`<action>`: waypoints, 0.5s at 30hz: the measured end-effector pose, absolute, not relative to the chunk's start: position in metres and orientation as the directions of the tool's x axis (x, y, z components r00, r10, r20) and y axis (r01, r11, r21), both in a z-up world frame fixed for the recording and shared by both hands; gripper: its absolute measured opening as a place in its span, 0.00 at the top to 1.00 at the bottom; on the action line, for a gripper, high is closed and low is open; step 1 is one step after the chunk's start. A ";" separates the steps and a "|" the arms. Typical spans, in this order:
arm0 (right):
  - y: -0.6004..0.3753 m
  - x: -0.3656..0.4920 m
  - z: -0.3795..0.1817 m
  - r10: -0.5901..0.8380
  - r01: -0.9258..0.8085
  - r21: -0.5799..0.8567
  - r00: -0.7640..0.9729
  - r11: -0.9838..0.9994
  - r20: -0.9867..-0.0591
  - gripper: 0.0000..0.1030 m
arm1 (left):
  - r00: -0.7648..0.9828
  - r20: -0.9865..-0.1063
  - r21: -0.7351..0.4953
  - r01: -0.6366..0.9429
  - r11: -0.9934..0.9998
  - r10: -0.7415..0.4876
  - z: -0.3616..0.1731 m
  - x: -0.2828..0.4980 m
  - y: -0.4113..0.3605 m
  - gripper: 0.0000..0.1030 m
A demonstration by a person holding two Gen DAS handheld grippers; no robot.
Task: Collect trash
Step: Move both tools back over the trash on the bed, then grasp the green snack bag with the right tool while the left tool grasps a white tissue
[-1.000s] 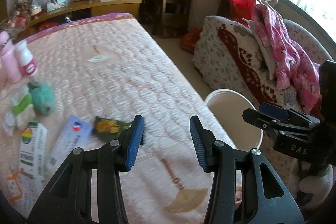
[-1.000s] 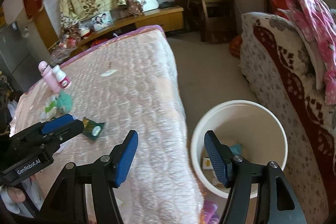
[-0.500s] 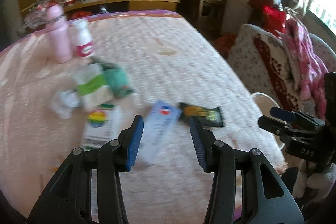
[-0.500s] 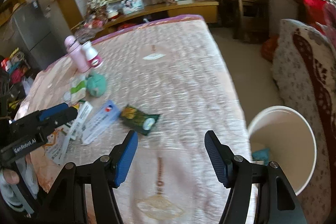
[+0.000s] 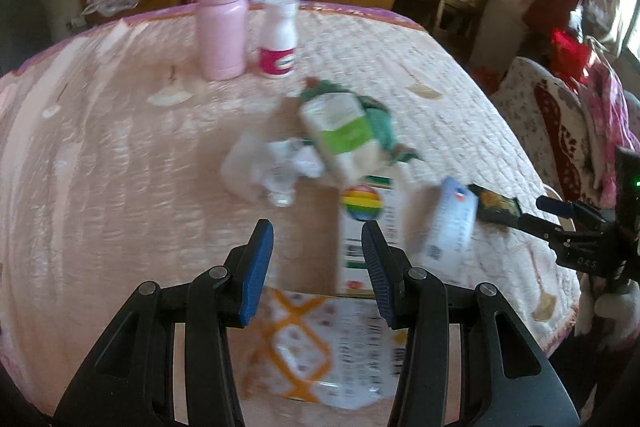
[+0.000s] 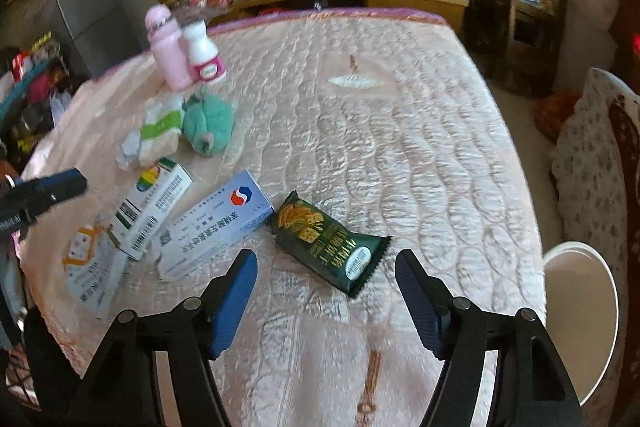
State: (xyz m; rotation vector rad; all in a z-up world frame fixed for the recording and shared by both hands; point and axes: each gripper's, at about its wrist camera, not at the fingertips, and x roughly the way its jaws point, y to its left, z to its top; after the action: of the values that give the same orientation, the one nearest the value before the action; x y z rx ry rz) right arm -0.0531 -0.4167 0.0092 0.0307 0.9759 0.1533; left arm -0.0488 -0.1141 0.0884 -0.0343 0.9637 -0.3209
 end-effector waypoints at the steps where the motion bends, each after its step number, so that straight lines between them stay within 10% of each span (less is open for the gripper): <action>1: -0.415 -0.049 0.006 0.143 -0.120 0.092 0.544 0.988 -0.827 0.33 | 0.527 -0.801 -0.175 0.248 0.953 -0.284 0.087 -0.046 -0.110 0.57; 15: -0.407 -0.020 -0.015 0.099 -0.164 0.017 0.510 0.986 -0.854 0.33 | 0.512 -0.807 -0.107 0.360 0.927 -0.293 0.067 0.002 -0.124 0.46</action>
State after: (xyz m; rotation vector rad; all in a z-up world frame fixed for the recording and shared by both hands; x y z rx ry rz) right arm -0.0205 -0.4074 -0.0152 -0.0691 1.0234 0.1587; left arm 0.0019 -0.1242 0.0671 0.0774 0.9556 -0.3932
